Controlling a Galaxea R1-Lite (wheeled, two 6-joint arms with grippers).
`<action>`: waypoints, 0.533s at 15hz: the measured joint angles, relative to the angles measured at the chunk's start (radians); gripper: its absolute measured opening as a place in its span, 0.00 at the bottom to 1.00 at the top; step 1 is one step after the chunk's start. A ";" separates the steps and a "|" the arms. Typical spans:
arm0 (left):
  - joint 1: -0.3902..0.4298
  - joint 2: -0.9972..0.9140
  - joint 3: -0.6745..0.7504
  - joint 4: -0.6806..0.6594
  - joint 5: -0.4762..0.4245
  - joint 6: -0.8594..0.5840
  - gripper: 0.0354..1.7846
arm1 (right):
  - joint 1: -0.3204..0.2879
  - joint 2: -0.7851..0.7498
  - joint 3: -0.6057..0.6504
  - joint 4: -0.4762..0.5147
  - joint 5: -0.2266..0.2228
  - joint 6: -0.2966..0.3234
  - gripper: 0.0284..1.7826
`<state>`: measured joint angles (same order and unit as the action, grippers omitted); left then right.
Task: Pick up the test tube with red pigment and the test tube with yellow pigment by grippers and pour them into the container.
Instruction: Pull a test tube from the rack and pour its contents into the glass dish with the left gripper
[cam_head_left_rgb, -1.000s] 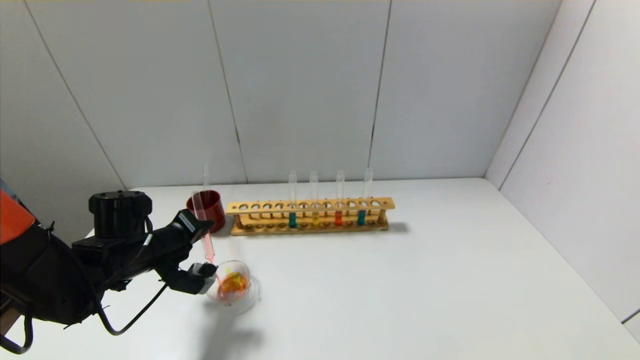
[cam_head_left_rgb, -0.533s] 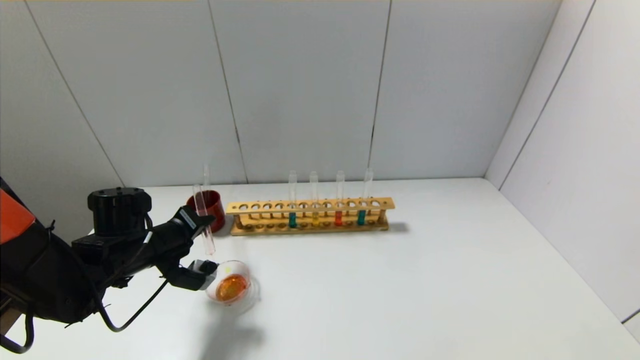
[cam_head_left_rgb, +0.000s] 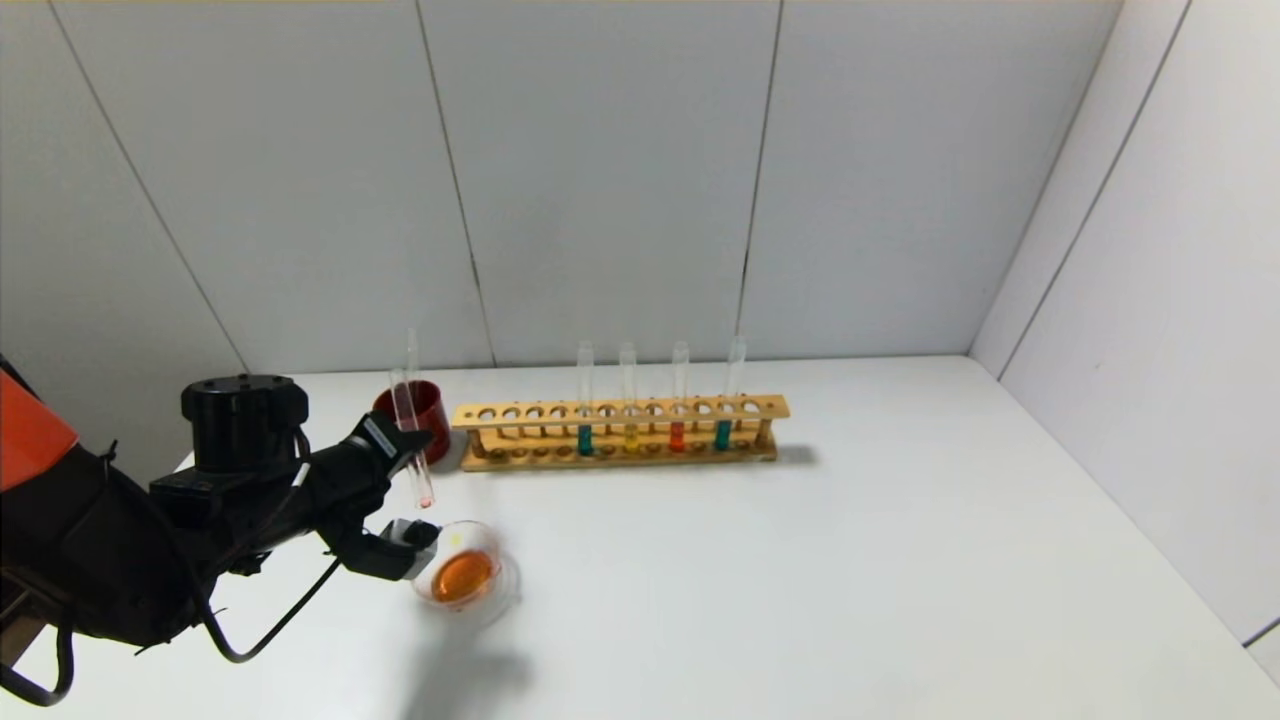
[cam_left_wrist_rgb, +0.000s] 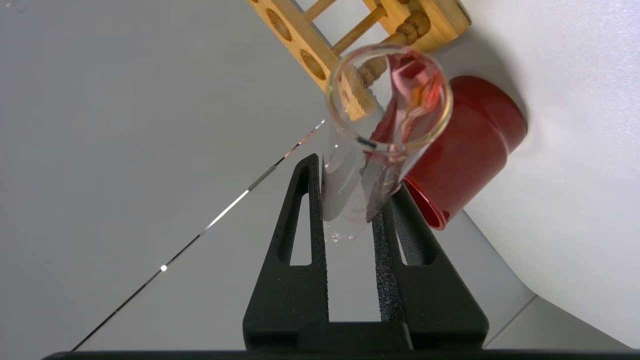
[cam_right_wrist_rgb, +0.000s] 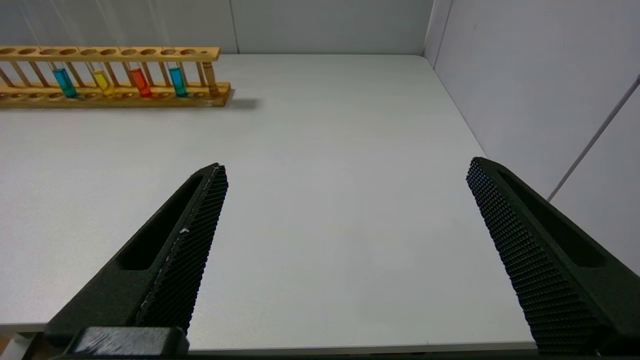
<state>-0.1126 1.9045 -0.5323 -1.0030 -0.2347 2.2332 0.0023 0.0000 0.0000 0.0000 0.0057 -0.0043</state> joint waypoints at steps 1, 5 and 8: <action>-0.002 -0.002 0.000 0.000 0.000 0.000 0.16 | 0.000 0.000 0.000 0.000 0.000 0.000 0.98; -0.011 -0.020 0.000 -0.021 -0.008 0.040 0.16 | 0.000 0.000 0.000 0.000 0.000 0.000 0.98; -0.014 -0.037 0.008 -0.049 -0.009 0.077 0.16 | 0.000 0.000 0.000 0.000 0.000 0.000 0.98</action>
<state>-0.1268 1.8679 -0.5243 -1.0515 -0.2434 2.3106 0.0023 0.0000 0.0000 0.0000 0.0057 -0.0043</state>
